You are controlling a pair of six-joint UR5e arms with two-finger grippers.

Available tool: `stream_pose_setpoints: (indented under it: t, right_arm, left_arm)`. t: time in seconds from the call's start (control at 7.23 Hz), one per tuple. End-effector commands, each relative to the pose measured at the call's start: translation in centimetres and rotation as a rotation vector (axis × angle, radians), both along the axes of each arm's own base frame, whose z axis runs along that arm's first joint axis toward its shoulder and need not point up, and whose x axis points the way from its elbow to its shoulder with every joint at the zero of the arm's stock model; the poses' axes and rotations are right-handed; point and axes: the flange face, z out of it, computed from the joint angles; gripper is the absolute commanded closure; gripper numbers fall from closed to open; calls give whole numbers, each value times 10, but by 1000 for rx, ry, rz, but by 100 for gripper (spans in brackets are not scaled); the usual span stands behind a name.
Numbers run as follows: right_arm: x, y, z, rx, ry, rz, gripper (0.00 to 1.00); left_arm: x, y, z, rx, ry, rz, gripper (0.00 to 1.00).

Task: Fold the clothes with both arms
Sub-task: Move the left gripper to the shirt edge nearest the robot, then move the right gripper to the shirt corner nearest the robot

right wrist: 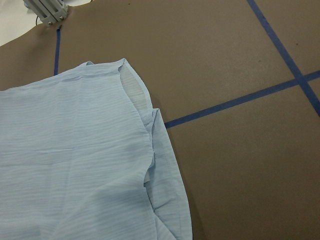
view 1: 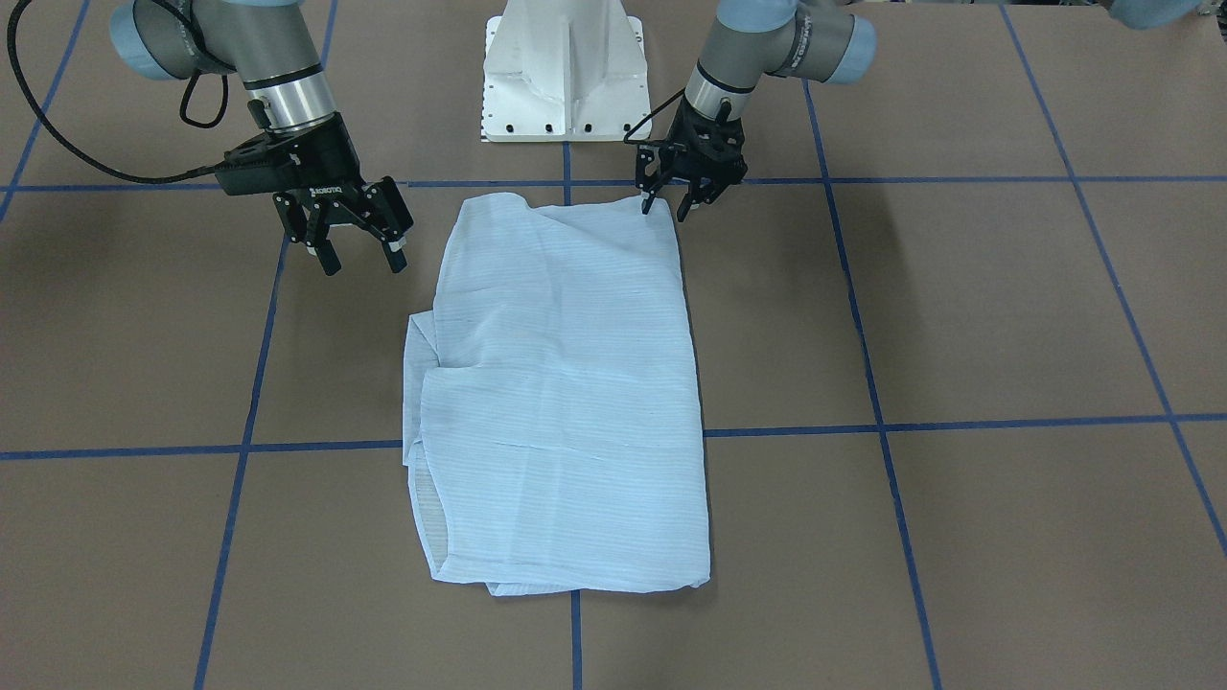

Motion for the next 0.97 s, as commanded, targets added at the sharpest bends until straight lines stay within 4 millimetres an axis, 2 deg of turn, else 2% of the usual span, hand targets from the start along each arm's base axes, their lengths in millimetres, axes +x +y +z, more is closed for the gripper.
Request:
stream_pose_setpoints:
  t: [0.0,0.28,0.41,0.55,0.69,0.83]
  right_arm:
    - [-4,-1,3,-2,7,-2,0]
    - [-5,-1,4,-3,8,-2,0]
    - [-5,-1,4,-3,8,-2,0]
    - [-5,-1,4,-3,8,-2,0]
    - [-5,-1,4,-3,8,-2,0]
    - [-5,-1,3,-2,7,-2,0]
  left_arm:
    - [4,-4,4,-4,-8,-5,41]
    - [26,-9,7,-10,-26,-4,41]
    - [25,-10,6,-8,-25,-5,44]
    - [23,-9,4,-12,-18,-6,52]
    - [22,-9,2,-15,-14,-8,65]
    - [21,-9,0,-13,-9,-9,87]
